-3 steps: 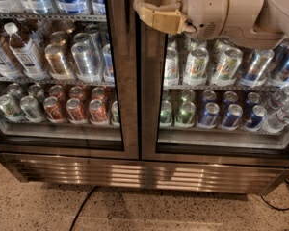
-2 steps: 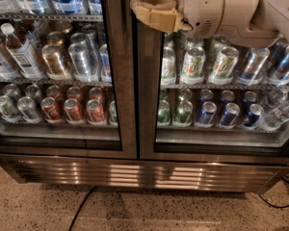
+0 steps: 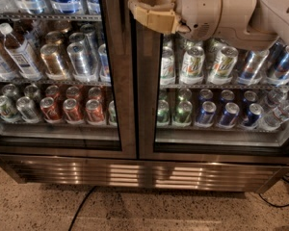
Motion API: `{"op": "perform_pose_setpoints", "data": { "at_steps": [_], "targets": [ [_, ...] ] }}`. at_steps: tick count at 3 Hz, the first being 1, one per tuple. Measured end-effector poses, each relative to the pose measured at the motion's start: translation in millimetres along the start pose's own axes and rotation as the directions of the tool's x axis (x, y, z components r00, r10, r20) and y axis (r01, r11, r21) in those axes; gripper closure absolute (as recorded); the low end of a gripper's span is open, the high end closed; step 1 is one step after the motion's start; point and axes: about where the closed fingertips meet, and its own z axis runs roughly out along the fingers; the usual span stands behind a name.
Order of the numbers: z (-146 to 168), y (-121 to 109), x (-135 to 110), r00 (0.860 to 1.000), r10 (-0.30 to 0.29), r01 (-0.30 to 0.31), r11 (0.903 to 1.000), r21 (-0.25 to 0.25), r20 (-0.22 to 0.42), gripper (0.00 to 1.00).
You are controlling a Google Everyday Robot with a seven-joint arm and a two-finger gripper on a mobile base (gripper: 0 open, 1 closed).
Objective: Open right fridge door
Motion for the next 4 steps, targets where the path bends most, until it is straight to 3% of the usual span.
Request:
{"op": "perform_pose_setpoints", "data": {
  "at_steps": [4],
  "targets": [
    [3.4,5.9,-2.8,1.0,0.003,-0.003,1.0,0.007,0.004,1.0]
  ]
}}
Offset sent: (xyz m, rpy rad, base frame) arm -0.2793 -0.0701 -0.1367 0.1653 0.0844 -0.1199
